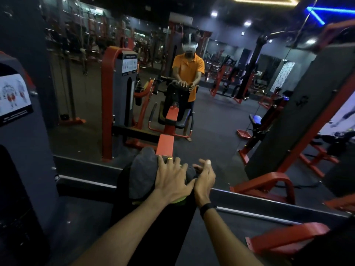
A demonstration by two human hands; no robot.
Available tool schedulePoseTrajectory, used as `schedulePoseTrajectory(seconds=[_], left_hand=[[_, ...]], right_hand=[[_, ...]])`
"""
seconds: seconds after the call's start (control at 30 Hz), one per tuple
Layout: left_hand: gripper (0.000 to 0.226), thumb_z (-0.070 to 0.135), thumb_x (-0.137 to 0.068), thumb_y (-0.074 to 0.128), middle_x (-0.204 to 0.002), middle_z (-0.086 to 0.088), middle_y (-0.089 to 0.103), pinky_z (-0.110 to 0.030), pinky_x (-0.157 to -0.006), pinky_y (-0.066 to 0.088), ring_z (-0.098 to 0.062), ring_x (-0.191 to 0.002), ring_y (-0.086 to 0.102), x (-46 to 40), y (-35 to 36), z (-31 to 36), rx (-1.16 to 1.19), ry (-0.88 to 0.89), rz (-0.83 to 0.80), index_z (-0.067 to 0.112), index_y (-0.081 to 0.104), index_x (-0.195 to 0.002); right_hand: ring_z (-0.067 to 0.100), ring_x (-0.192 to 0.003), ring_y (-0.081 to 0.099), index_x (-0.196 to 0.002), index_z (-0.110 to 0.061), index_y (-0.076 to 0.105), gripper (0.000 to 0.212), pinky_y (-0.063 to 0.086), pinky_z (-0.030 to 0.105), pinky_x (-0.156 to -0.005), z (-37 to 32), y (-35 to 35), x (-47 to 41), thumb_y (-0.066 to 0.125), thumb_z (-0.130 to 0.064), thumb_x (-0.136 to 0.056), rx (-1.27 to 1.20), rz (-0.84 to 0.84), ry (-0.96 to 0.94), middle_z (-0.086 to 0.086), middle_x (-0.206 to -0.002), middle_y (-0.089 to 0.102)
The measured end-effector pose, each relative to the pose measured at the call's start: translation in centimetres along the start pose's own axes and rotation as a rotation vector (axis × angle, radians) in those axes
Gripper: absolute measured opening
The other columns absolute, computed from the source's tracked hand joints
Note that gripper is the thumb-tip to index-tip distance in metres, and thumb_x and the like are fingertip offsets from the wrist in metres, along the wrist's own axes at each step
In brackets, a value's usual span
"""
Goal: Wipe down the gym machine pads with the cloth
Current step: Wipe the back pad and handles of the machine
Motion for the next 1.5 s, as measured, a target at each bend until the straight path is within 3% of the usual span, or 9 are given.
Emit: schedulePoseTrajectory(seconds=[0.07, 0.17, 0.27, 0.43, 0.63, 0.77, 1.0, 1.23, 1.5], left_hand=[[0.063, 0.072, -0.081, 0.036, -0.118, -0.007, 0.063, -0.058, -0.102, 0.031, -0.032, -0.114, 0.053, 0.1, 0.0, 0.3, 0.004, 0.022, 0.061, 0.025, 0.067, -0.11], [0.059, 0.072, -0.081, 0.04, -0.108, -0.005, 0.066, -0.053, -0.094, 0.036, -0.03, -0.107, 0.056, 0.1, 0.3, 0.0, 0.014, 0.033, 0.11, 0.024, 0.068, -0.099], [0.054, 0.07, -0.079, 0.045, -0.1, -0.004, 0.067, -0.051, -0.091, 0.039, -0.029, -0.1, 0.059, -0.1, 0.3, -0.1, 0.034, 0.016, 0.14, 0.022, 0.069, -0.09], [0.044, 0.06, -0.08, 0.049, -0.09, -0.001, 0.067, -0.045, -0.083, 0.042, -0.026, -0.09, 0.058, -0.2, 0.3, -1.5, 0.08, -0.067, 0.195, 0.021, 0.07, -0.079], [0.042, 0.052, -0.079, 0.049, -0.089, -0.001, 0.07, -0.042, -0.083, 0.042, -0.028, -0.087, 0.059, 0.0, 0.3, -4.4, 0.132, -0.198, 0.252, 0.02, 0.076, -0.088], [0.038, 0.045, -0.076, 0.053, -0.087, 0.0, 0.069, -0.042, -0.082, 0.046, -0.029, -0.083, 0.061, 1.0, 0.0, -7.4, 0.24, -0.33, 0.357, 0.017, 0.077, -0.085], [0.048, 0.046, -0.078, 0.047, -0.103, 0.001, 0.072, -0.039, -0.078, 0.048, -0.03, -0.094, 0.062, 2.5, 0.4, -11.2, 0.522, -0.61, 0.496, 0.014, 0.077, -0.098], [0.046, 0.042, -0.081, 0.047, -0.101, 0.001, 0.072, -0.039, -0.078, 0.05, -0.029, -0.092, 0.062, 3.1, 0.6, -11.0, 0.499, -0.568, 0.486, 0.012, 0.076, -0.101], [0.042, 0.039, -0.082, 0.05, -0.101, -0.001, 0.072, -0.04, -0.075, 0.05, -0.031, -0.091, 0.062, 3.0, 1.0, -11.0, 0.465, -0.522, 0.499, 0.01, 0.075, -0.099]], right_hand=[[0.025, -0.086, 0.068, -0.098, -0.012, 0.07, 0.046, 0.053, 0.023, -0.074, 1.3, 0.0, 0.5, 0.038, -0.044, -0.105, -0.143, 0.086, 0.076, 0.004, -0.083, 0.073], [0.023, -0.085, 0.072, -0.098, -0.021, 0.07, 0.057, 0.055, 0.041, -0.085, 2.3, 0.4, 0.5, 0.034, -0.064, -0.092, -0.154, 0.105, 0.017, 0.007, -0.084, 0.076], [0.023, -0.088, 0.072, -0.099, -0.027, 0.069, 0.057, 0.054, 0.048, -0.09, 2.3, 0.4, 0.5, 0.034, -0.07, -0.088, -0.138, 0.076, 0.002, 0.007, -0.088, 0.077], [0.015, -0.094, 0.068, -0.113, -0.029, 0.068, 0.067, 0.051, 0.042, -0.089, 0.7, 0.5, 1.4, 0.025, -0.071, -0.086, 0.141, -0.089, -0.128, -0.008, -0.097, 0.073], [0.026, -0.101, 0.063, -0.109, -0.019, 0.068, 0.05, 0.042, 0.037, -0.082, -1.9, 1.6, 2.4, 0.027, -0.048, -0.107, 0.478, -0.361, -0.298, -0.007, -0.096, 0.069], [0.038, -0.101, 0.063, -0.099, -0.022, 0.068, 0.068, 0.046, 0.044, -0.086, -2.2, 3.4, 2.4, 0.015, -0.064, -0.101, 0.708, -0.483, -0.388, 0.013, -0.104, 0.073], [0.043, -0.102, 0.061, -0.106, -0.011, 0.065, 0.071, 0.037, 0.043, -0.078, -3.1, 8.4, 3.7, 0.017, -0.064, -0.102, 1.042, -0.704, -0.529, 0.018, -0.115, 0.065], [0.041, -0.087, 0.064, -0.091, -0.011, 0.064, 0.078, 0.038, 0.042, -0.069, -2.1, 8.8, 3.5, 0.013, -0.07, -0.098, 1.102, -0.623, -0.662, 0.015, -0.101, 0.067], [0.04, -0.096, 0.062, -0.091, -0.015, 0.056, 0.071, 0.043, 0.046, -0.08, -2.5, 8.5, 2.9, 0.014, -0.071, -0.098, 1.136, -0.86, -0.62, 0.018, -0.105, 0.066]])
Point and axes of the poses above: each hand's wrist, its own x-axis away from the middle knuckle, its own y-axis out of the palm, z = x × y, the point moved 3 cm from there along -x, towards the middle knuckle
